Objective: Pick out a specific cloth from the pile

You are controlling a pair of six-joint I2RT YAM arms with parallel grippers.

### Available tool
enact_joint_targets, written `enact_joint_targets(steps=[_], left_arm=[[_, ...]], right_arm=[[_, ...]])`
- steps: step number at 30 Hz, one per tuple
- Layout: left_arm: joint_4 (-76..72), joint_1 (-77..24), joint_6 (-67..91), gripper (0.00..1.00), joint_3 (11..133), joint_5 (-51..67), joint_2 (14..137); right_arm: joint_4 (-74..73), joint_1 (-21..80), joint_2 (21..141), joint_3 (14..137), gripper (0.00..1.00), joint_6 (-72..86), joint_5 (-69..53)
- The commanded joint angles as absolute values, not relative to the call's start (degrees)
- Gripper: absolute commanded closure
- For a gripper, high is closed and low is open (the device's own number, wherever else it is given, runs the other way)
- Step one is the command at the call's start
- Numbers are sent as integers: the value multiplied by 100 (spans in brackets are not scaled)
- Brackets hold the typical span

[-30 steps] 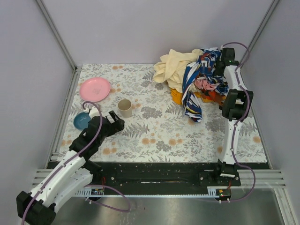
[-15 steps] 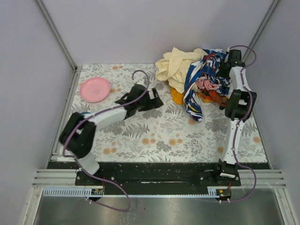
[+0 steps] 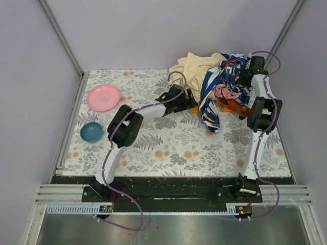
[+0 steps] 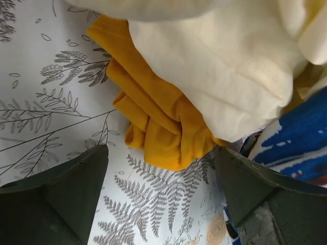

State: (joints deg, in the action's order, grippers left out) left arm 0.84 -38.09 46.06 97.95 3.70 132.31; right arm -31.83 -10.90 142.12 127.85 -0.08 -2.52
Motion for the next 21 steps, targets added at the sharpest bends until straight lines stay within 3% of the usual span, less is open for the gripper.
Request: enact_joint_targets(steps=[1, 7, 10, 17, 21], left_arm=[[-333, -3876, 4983, 9, 10107, 475, 13684], [-483, -4025, 5115, 24, 10731, 317, 14168], [-606, -4139, 5045, 51, 10557, 36, 14046], [-1319, -4192, 5010, 100, 9633, -176, 13351], [-1187, -4175, 4589, 100, 9125, -351, 12536]], right_arm=[[-3946, -1099, 14335, 12384, 92, -35, -264], [-3823, -1099, 14282, 12305, 92, 167, -220], [-3806, -1107, 14309, 12322, 92, 220, -185], [-3735, -1178, 14247, 12235, 91, 316, -176], [-3726, -1213, 14238, 12234, 91, 369, -185]])
